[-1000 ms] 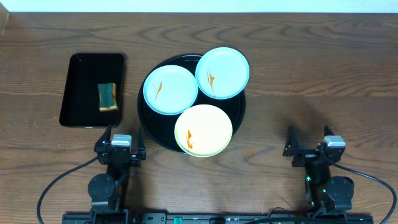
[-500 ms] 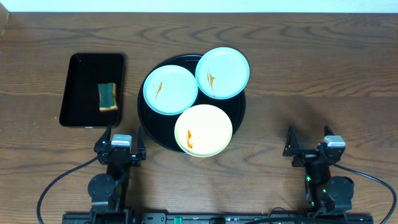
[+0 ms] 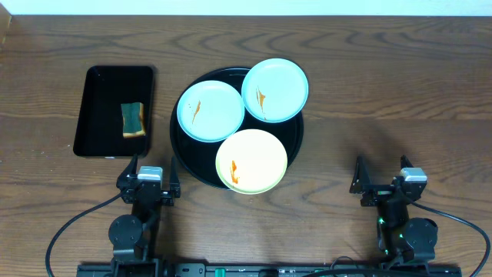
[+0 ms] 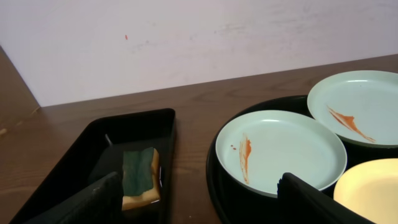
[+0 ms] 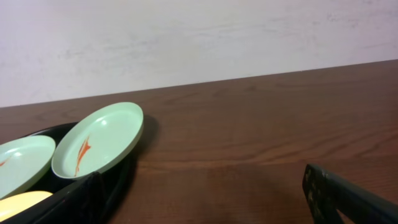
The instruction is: Clean dirty plates on tray and stack at the side
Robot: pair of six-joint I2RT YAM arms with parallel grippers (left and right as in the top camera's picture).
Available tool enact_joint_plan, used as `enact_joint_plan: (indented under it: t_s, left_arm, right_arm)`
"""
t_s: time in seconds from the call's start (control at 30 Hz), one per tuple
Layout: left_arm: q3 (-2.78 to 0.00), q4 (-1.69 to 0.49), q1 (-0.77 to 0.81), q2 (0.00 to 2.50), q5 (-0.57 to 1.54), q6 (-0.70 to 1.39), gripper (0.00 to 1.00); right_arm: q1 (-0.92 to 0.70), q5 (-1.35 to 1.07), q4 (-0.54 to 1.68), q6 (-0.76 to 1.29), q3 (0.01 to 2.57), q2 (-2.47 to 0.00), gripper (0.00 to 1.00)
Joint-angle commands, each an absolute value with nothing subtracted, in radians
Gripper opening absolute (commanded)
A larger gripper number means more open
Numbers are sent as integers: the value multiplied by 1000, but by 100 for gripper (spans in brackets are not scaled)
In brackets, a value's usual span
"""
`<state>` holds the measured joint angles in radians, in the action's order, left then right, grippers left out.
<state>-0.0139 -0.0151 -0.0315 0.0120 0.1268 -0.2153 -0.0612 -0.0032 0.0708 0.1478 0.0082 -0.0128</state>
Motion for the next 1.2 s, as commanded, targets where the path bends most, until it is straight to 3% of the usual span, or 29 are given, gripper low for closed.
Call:
enact_joint_plan:
  t_s: [0.0, 0.97, 1.17]
  left_arm:
    - [-4, -60, -27, 6, 138, -231, 80]
    - [-4, -60, -28, 6, 138, -231, 80]
    - [-4, -60, -27, 6, 138, -231, 80]
  right_arm:
    - [-60, -1, 74, 141, 6, -10, 99]
    - [-59, 26, 63, 141, 6, -10, 99]
    - [-59, -59, 60, 142, 6, -10, 99]
